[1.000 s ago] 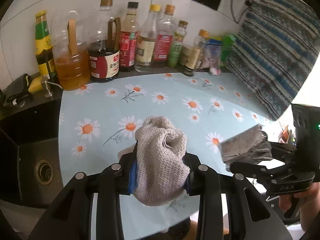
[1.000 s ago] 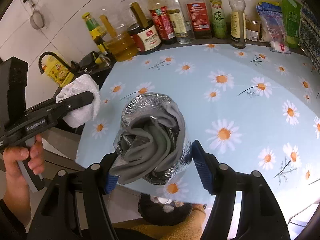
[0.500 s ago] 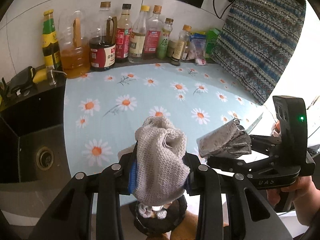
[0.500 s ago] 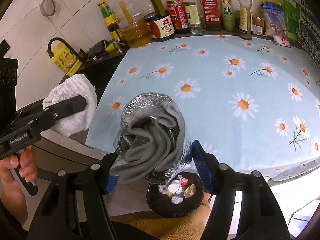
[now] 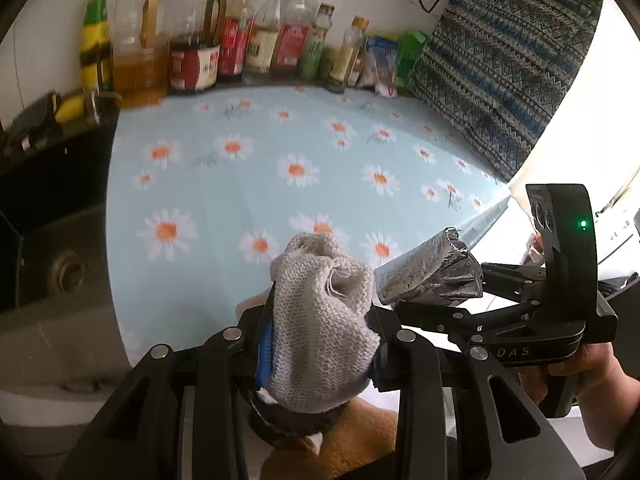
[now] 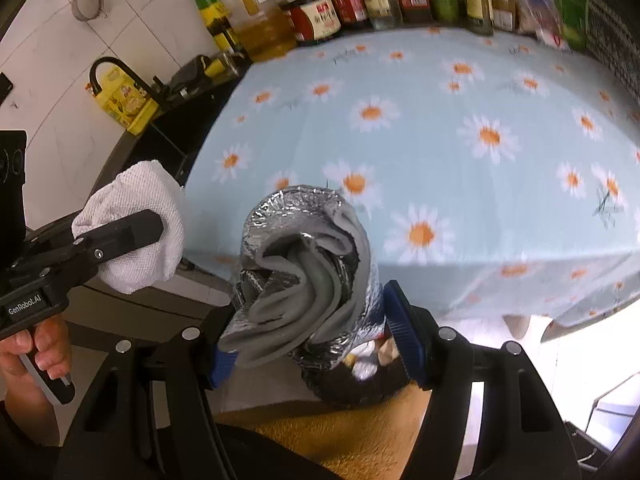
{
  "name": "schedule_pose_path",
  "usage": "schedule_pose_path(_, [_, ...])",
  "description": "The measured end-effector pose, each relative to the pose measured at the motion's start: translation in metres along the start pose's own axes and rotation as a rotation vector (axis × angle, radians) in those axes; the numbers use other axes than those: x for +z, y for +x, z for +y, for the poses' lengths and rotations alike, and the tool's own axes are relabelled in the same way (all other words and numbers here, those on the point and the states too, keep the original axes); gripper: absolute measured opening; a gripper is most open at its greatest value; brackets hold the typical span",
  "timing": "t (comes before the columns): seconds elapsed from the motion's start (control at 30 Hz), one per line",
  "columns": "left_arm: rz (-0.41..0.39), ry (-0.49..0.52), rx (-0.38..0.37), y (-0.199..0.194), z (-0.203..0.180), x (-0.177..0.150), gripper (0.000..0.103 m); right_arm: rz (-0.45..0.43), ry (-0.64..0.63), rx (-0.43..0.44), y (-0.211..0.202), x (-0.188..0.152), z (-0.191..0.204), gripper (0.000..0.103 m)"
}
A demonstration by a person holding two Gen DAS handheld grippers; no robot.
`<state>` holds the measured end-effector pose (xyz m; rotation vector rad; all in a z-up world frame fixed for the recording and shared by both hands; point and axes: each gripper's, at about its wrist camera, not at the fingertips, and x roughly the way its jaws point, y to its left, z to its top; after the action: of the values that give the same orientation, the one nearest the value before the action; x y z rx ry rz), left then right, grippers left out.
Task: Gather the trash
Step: 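Lower both tools over the black bin and release the foil bag and cloth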
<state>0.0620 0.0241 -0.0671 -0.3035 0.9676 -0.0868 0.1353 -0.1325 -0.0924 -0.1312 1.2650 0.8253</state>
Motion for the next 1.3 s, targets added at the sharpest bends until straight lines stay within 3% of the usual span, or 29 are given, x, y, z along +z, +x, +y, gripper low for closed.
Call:
schedule_pose_path(0.63, [0.205,-0.034,-0.001,0.057,-0.004,-0.073,0.033,0.181,0.098,-0.011,0.062,-0.066,-0.031,0.066])
schedule_pose_path(0.97, [0.365,-0.060,0.030,0.120,0.009,-0.120,0.036,0.309,0.129,-0.006,0.117,-0.113,-0.053,0.066])
schedule_pose_path(1.3, [0.437,-0.081,0.038,0.145,0.017,-0.130,0.039,0.336,0.146,0.000,0.136,-0.122,-0.062,0.066])
